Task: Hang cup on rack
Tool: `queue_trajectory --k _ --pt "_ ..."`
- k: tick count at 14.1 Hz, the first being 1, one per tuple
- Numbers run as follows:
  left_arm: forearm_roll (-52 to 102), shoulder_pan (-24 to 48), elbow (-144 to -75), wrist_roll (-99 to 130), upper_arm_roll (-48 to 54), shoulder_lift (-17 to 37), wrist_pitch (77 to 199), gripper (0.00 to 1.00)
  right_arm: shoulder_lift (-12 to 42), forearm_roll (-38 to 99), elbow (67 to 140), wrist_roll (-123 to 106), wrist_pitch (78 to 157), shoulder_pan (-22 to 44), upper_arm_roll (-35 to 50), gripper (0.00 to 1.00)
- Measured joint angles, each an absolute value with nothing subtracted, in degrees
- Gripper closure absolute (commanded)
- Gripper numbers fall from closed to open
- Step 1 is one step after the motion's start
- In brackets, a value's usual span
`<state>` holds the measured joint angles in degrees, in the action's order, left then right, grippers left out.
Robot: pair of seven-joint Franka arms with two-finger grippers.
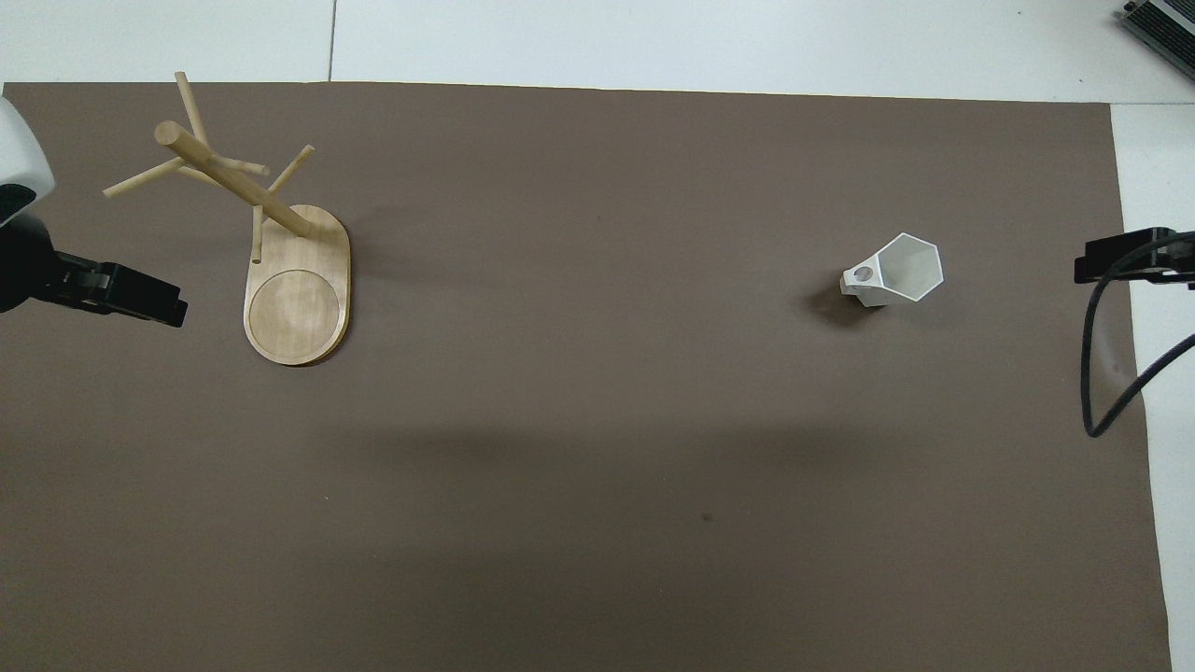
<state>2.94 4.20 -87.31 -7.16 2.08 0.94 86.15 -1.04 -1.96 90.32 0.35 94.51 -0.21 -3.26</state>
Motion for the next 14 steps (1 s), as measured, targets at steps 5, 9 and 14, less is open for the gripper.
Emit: queue_trajectory --k 5,9,14 --pt "2.94 4.2 -87.31 -7.16 2.08 0.94 86.15 0.0 -1.4 -1.94 91.17 -0.93 94.29 -0.23 -3.29 0.0" --pt "2.94 4.2 -87.31 -7.16 2.08 0.94 86.15 0.0 -2.8 -1.93 94.9 -4.4 96.47 -0.3 -3.38 0.0" --pt "2.94 4.2 -87.31 -7.16 2.08 0.94 86.15 0.0 -1.38 -1.93 97.67 -5.55 103.24 -0.46 -3.61 0.0"
